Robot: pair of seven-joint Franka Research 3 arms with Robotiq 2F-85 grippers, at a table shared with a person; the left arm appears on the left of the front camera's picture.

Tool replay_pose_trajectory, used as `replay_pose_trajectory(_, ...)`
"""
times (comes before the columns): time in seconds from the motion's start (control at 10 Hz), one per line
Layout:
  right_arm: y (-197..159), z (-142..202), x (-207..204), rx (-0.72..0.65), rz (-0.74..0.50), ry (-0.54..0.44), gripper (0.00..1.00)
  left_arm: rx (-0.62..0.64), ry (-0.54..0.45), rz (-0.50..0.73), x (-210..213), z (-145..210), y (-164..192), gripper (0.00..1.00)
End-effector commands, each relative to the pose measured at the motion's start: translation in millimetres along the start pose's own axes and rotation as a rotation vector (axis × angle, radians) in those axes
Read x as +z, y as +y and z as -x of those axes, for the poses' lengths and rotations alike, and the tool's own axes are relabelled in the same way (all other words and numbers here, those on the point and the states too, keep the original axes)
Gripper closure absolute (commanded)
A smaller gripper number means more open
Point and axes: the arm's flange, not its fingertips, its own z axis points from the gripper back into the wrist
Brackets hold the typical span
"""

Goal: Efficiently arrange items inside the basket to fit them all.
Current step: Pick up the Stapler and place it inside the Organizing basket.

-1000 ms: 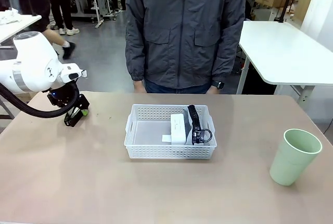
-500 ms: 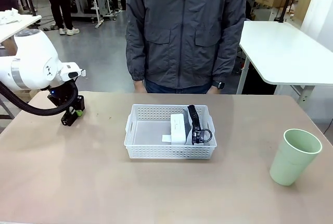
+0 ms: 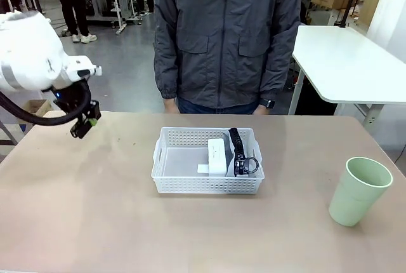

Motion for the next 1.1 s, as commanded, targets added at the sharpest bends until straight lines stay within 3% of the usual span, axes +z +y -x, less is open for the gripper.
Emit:
replay_pose_trajectory(0.0,1,-2,0,0.028,-0.021,-0.016,0.0,-0.18,-0.036,0.109,77,28,-6,1.0)
replay_pose_trajectory(0.2,1,-2,0,0.028,-0.021,-0.016,0.0,-0.505,-0.109,0.189,140,62,-19,1.0)
replay_pose_trajectory(0.3,1,-2,0,0.028,-0.021,-0.016,0.0,-0.642,-0.111,0.216,151,82,-26,1.0)
replay_pose_trajectory(0.4,1,-2,0,0.028,-0.021,-0.016,0.0,-0.7,-0.141,0.215,153,100,-31,1.0)
replay_pose_trajectory(0.5,1,-2,0,0.028,-0.021,-0.016,0.0,-0.713,-0.18,0.224,152,114,-32,1.0)
replay_pose_trajectory(0.6,1,-2,0,0.028,-0.021,-0.016,0.0,-0.634,-0.25,0.219,151,121,-31,1.0)
replay_pose_trajectory(0.7,1,-2,0,0.028,-0.021,-0.016,0.0,-0.463,-0.248,0.116,149,114,-18,0.87)
replay_pose_trajectory(0.8,1,-2,0,0.028,-0.021,-0.016,0.0,-0.692,-0.166,0.209,161,114,-36,0.87)
replay_pose_trajectory(1.0,1,-2,0,0.028,-0.021,-0.016,0.0,-0.692,-0.166,0.209,161,114,-36,0.87)
